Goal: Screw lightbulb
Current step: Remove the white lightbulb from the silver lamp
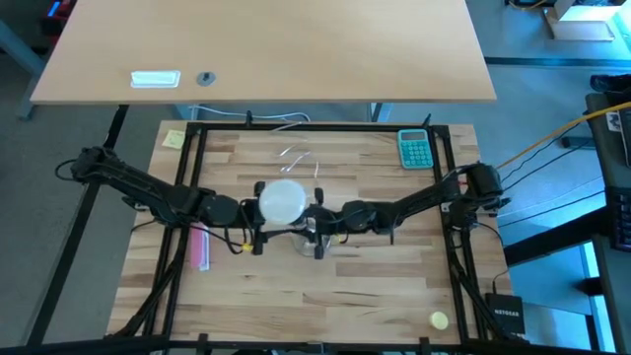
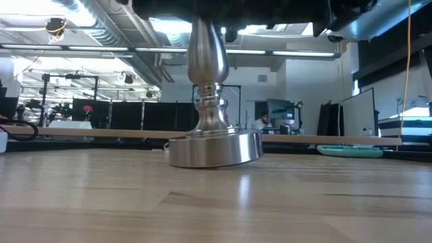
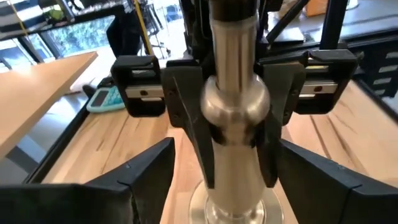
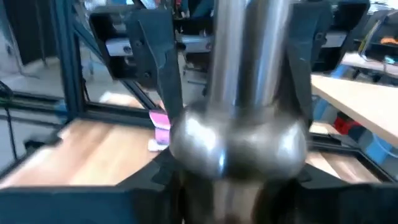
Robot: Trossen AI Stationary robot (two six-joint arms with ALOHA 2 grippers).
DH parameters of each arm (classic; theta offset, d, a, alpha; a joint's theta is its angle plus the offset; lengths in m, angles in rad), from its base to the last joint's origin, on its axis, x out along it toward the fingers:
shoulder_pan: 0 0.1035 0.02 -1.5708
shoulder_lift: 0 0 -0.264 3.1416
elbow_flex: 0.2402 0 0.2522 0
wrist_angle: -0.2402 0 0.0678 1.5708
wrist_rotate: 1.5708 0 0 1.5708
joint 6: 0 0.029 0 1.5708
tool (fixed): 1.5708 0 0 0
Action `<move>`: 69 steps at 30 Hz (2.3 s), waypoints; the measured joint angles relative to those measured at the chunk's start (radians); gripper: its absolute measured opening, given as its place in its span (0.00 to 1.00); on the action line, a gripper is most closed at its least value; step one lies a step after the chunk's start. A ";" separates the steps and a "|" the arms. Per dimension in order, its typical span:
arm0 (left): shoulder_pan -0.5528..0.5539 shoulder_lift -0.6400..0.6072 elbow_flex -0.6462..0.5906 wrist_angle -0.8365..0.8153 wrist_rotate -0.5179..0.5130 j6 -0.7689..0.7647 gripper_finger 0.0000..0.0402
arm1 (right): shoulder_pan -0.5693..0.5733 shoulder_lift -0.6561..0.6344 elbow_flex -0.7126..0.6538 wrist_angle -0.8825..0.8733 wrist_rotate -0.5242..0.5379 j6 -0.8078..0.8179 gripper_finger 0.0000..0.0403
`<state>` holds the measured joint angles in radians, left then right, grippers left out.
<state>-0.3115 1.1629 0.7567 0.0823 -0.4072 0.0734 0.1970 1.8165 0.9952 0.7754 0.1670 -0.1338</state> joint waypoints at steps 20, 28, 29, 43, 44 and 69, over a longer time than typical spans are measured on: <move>0.018 0.106 0.000 0.053 0.004 -0.178 0.65 | 0.000 -0.325 -0.005 -0.587 0.004 0.054 0.84; 0.102 0.204 0.013 0.212 0.097 -0.190 0.71 | 0.000 -0.464 -0.005 -0.802 0.009 0.052 0.85; 0.113 0.215 0.013 0.228 0.113 -0.191 0.73 | 0.000 -0.484 -0.005 -0.823 0.015 0.052 0.85; 0.138 0.359 0.015 0.459 0.120 -0.134 0.65 | 0.000 -0.540 -0.005 -0.731 -0.028 0.162 0.85; 0.137 0.359 0.015 0.463 0.110 -0.125 0.60 | 0.000 -0.540 -0.005 -0.713 -0.028 0.162 0.85; 0.137 0.350 0.015 0.451 -0.084 -0.174 0.31 | 0.040 -0.289 0.367 -0.704 0.364 0.105 0.85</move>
<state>-0.1745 1.5127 0.7715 0.5335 -0.4915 -0.1002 0.2367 1.5274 1.3625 0.0712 0.5306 -0.0284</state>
